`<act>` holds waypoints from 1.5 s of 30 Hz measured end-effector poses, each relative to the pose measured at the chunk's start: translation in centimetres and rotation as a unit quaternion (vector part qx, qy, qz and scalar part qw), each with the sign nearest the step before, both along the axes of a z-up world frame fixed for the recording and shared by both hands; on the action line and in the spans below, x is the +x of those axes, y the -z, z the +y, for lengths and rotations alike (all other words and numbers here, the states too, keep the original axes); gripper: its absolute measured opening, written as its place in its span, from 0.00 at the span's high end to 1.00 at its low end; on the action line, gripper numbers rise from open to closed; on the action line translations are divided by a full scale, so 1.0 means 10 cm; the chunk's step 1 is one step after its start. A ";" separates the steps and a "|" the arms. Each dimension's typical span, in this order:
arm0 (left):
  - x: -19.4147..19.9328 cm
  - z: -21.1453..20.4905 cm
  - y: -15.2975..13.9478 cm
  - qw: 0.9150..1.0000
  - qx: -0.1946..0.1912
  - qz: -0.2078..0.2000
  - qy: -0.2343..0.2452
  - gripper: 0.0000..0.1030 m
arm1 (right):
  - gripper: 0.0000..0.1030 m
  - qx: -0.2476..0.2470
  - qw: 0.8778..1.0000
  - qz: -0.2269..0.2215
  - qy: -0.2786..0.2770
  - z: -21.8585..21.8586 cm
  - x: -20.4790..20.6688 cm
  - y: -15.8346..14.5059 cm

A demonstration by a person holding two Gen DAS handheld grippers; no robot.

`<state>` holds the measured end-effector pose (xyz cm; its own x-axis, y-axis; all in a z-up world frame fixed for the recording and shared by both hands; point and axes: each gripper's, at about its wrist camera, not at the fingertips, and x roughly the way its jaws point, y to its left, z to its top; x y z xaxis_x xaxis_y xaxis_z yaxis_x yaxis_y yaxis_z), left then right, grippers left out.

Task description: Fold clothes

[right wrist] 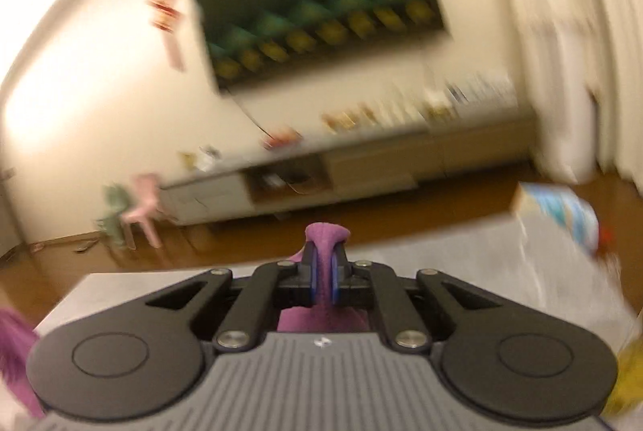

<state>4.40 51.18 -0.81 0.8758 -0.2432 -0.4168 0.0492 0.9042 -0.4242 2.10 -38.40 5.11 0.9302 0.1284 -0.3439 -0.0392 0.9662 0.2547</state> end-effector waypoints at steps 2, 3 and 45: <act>-0.20 0.09 0.23 1.000 -0.002 0.028 0.004 0.87 | 0.94 -0.005 0.999 0.019 -0.026 -0.08 -0.26 0.23; -0.27 0.13 0.38 0.999 -0.006 0.048 0.006 0.87 | 0.94 -0.004 0.998 0.044 -0.034 -0.13 -0.35 0.41; -0.12 0.05 -0.73 0.997 -0.001 -0.076 -0.013 1.00 | 0.94 0.037 0.997 -0.018 0.058 -0.07 -0.12 -0.24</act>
